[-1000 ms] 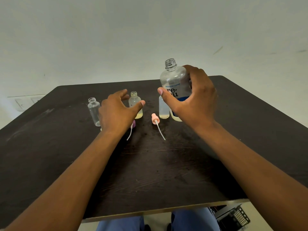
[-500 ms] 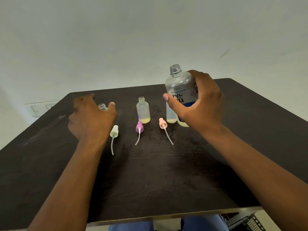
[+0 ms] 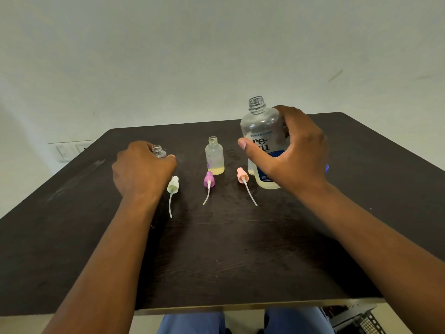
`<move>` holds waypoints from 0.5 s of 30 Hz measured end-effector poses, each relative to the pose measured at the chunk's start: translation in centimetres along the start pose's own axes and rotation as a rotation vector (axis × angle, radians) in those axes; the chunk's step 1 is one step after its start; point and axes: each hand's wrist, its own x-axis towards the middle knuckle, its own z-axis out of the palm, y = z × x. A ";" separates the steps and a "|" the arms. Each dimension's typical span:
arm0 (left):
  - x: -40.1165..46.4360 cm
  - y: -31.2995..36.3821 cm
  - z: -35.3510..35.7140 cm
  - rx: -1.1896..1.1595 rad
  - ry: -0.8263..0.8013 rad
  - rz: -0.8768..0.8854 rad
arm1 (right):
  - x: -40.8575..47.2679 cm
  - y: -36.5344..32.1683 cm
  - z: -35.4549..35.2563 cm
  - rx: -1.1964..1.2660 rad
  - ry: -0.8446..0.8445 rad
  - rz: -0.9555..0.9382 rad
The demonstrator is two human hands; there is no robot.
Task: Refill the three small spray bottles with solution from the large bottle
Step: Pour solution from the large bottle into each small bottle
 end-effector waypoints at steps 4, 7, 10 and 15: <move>0.2 -0.1 0.1 0.007 -0.003 0.038 | -0.1 0.1 0.2 0.002 -0.010 -0.003; 0.1 -0.2 0.1 -0.008 0.000 0.055 | -0.2 0.0 0.2 0.012 -0.020 -0.008; 0.0 -0.1 0.1 -0.017 0.022 0.075 | -0.3 -0.1 0.3 0.015 -0.022 -0.013; -0.7 1.1 -0.6 -0.051 0.166 0.154 | -0.3 -0.1 0.3 0.020 -0.030 -0.019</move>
